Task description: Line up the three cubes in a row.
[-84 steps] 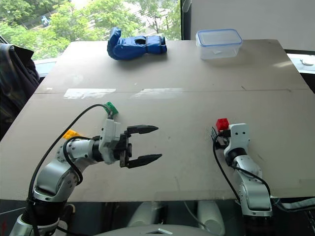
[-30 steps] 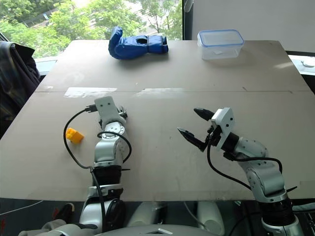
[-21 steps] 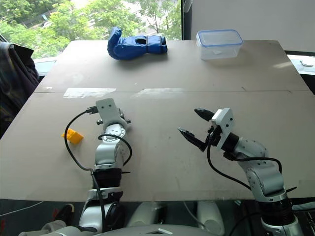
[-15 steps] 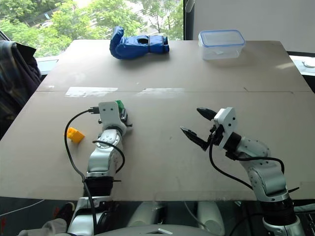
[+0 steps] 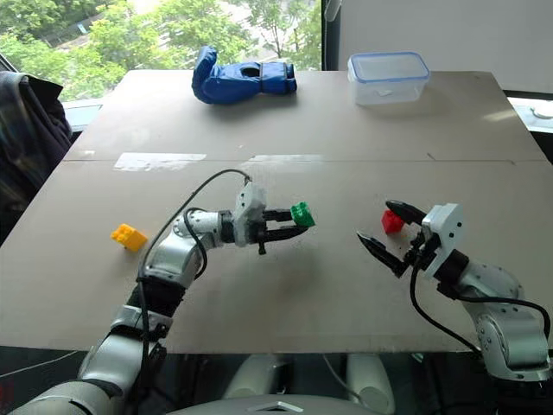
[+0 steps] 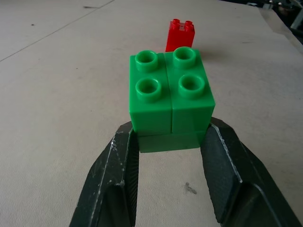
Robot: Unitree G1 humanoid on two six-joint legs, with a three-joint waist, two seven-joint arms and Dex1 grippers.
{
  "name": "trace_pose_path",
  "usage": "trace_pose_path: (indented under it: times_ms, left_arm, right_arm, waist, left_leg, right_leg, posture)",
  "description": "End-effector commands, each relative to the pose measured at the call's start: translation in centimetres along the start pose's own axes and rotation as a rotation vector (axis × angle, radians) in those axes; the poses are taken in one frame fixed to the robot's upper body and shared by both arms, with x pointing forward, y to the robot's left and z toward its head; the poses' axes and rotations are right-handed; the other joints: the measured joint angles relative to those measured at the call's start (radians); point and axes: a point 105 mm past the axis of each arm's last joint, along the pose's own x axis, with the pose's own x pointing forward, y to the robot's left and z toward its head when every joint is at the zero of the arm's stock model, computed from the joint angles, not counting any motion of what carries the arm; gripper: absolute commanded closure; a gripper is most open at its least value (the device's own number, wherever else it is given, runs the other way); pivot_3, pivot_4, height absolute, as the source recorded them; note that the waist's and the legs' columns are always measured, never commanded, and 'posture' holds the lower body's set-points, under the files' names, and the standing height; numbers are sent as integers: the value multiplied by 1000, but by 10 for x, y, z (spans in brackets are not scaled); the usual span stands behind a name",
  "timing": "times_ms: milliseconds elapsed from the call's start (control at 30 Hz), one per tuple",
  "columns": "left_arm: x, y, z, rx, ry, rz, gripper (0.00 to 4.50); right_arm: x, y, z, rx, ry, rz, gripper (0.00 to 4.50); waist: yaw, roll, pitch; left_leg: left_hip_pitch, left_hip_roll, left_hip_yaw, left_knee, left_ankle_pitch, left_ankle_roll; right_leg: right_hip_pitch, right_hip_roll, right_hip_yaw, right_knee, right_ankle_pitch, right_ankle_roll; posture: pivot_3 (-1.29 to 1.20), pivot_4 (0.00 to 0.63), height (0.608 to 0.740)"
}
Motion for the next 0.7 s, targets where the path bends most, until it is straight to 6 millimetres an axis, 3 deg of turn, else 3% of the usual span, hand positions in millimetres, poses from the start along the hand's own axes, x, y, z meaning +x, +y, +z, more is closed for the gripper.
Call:
trace_pose_path:
  times_ms: [33,433,700]
  left_arm:
    - [9,3,5,75,10,-87,3017]
    - [39,11,1,156,142,-230,3017]
    - [48,7,-10,145,173,-183,3017]
  right_arm:
    - [-15,-3,7,-33,-27,-28,0]
    - [-45,3,-14,-21,33,-117,0]
    - [-46,1,-15,-28,31,-126,0]
  waist:
    - [-3,0,0]
    - [-3,-1,0]
    - [-4,-1,0]
  left_leg:
    - [0,0,0,0,0,0]
    - [1,0,3,1,-1,1]
    - [1,0,1,1,-1,1]
  right_leg:
    - [0,0,0,0,0,0]
    - [0,1,1,1,0,0]
    - [0,1,1,2,0,0]
  posture:
    - [0,150,740]
    - [0,150,740]
    - [0,150,740]
